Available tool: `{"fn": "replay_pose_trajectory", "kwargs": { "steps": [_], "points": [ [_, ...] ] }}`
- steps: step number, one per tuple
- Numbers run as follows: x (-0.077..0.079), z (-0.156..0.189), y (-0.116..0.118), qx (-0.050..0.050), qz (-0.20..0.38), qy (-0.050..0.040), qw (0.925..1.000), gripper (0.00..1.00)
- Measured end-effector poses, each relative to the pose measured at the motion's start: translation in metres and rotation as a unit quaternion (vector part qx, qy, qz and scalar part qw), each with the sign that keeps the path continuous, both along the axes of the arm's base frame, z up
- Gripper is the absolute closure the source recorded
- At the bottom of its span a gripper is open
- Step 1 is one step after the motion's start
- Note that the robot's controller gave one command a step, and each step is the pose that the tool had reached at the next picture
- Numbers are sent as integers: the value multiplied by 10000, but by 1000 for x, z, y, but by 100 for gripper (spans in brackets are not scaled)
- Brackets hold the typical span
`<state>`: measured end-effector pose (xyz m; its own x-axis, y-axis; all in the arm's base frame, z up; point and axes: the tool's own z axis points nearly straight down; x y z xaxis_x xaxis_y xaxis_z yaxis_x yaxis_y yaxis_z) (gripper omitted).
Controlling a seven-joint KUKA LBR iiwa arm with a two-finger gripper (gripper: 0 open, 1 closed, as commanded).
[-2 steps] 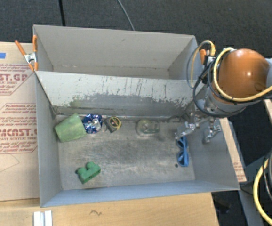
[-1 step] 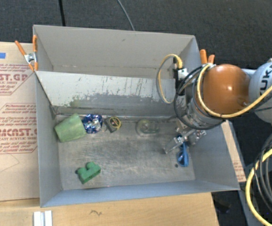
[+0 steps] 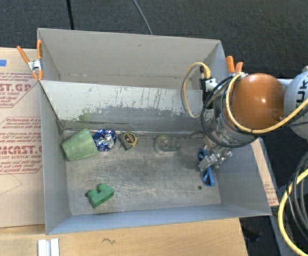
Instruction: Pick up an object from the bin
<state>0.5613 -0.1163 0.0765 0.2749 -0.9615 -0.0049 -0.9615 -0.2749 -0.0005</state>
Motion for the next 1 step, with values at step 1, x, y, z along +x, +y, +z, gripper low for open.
{"fn": "replay_pose_trajectory", "kwargs": {
  "steps": [1],
  "points": [
    [-6, 110, -5, -22, 620, -38, 9981, 100]
  ]
}}
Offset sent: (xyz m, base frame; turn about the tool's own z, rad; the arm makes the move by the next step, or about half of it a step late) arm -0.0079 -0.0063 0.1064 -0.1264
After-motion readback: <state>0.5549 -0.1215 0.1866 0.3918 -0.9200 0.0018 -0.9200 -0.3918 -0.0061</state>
